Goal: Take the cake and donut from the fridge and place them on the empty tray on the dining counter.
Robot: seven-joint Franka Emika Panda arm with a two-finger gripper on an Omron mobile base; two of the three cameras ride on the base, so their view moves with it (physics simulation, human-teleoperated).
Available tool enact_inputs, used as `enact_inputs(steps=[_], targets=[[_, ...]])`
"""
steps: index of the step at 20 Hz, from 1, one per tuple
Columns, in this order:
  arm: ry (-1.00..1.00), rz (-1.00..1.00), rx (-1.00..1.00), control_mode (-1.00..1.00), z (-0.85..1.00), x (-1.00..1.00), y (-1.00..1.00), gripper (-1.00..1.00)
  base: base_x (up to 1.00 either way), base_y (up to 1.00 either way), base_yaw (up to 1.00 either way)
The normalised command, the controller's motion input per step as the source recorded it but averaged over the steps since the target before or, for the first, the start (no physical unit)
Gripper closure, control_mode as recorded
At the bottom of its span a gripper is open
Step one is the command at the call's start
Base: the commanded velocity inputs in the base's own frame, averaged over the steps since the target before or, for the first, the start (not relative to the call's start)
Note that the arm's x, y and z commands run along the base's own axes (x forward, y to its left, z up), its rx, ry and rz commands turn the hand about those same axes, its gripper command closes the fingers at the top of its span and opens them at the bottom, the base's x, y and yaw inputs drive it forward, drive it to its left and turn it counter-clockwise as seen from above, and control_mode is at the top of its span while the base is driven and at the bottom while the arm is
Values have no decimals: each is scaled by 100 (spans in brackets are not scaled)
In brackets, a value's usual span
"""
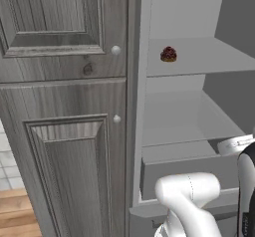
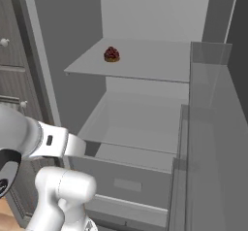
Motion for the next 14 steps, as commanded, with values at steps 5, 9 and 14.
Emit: enact_inputs(steps=[5,9,14], targets=[[0,0,0,100,0,0,0,-100,95,0,2],[0,0,0,100,0,0,0,-100,34,0,0],[0,0,0,100,0,0,0,-100,0,0,0]])
